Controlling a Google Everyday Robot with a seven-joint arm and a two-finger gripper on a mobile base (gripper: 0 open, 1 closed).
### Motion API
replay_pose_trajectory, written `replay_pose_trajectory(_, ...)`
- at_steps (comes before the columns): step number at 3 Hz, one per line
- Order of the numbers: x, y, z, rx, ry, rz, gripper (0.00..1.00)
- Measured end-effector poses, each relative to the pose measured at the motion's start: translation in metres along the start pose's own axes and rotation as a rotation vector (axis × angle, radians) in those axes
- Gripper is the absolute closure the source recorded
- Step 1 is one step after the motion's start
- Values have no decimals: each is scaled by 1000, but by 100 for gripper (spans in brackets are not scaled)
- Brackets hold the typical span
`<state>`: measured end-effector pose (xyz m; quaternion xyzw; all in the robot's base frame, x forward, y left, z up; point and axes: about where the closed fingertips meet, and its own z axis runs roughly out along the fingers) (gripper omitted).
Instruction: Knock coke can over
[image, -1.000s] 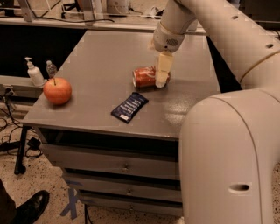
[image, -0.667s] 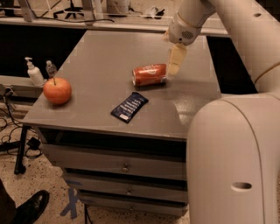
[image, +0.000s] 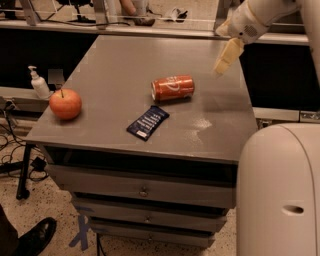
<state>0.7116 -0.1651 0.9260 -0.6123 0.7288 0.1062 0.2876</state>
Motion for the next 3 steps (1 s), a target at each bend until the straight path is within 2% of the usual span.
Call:
replay_pose_trajectory(1, 9, 0, -35, 41, -73, 49, 0)
replay_pose_trajectory(2, 17, 11, -71, 54, -138, 98, 0)
replay_pose_trajectory(3, 16, 6, -66, 61, -143, 98, 0)
